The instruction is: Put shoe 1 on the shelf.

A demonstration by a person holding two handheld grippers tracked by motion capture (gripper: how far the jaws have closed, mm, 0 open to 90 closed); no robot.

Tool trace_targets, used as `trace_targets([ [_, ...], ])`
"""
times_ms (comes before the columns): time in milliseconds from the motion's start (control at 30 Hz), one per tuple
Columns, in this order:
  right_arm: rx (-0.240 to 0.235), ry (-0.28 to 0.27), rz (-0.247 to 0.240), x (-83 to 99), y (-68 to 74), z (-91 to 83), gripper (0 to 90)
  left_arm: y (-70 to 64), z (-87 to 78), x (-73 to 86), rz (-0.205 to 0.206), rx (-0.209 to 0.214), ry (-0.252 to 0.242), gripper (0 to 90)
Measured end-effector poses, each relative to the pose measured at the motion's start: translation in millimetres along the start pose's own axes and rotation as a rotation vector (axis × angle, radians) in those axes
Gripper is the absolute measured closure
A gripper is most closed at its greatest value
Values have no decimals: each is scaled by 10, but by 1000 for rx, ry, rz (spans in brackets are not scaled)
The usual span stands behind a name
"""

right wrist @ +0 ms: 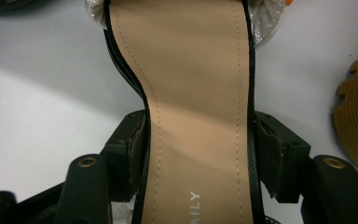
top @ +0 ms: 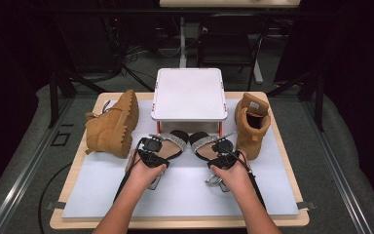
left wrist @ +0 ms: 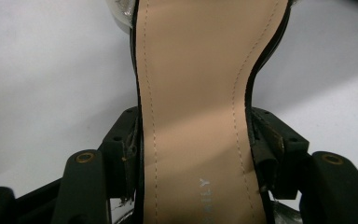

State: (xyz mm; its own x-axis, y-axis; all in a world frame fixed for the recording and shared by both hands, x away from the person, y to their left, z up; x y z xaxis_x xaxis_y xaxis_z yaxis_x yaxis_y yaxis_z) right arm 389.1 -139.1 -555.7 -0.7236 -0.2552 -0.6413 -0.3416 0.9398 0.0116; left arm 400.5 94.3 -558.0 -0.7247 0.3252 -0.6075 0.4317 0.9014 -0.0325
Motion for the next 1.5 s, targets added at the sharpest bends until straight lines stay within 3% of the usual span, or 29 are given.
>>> trace_targets([
  [133,-22,-11,7,4,-16,-5,394,27,-34,-17,-18,20,9,400],
  [300,-14,-6,-11,-10,-24,-53,389,25,-110,-60,5,16,13,394],
  [433,-28,-59,-12,-43,-19,-161,390,22,-192,-82,18,26,-2,400],
  [667,-50,-138,-32,-89,8,-408,397,31,-466,-137,31,35,-78,401],
  [733,-56,-172,-47,-89,-1,-551,409,67,-634,-121,38,43,-111,401],
  [867,-66,-202,-60,-49,-51,-745,428,137,-807,-46,41,45,-134,406],
  [967,-78,-212,-64,11,-87,-869,434,180,-904,47,35,76,-128,418],
  [1133,-94,-222,-80,134,-143,-1022,448,288,-1000,223,32,86,-121,429],
  [1333,-97,-195,-81,286,-238,-1099,473,397,-1077,392,22,101,-112,428],
  [1500,-93,-174,-61,436,-336,-1068,494,463,-1057,556,20,89,-98,441],
])
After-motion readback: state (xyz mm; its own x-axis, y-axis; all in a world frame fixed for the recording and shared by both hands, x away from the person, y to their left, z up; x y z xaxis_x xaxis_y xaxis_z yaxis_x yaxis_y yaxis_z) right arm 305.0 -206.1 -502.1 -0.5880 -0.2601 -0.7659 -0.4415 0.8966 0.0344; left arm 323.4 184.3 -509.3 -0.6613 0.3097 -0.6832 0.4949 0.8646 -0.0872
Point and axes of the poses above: each handheld gripper's, and its own axes: z roughly forward along the jaws, x roughly out of its underside, y roughly to its left, the point moved 4 cm from there along z, roughly forward along the jaws, and after that the axes turned 12 degrees about -y, right-handed, at the moved point
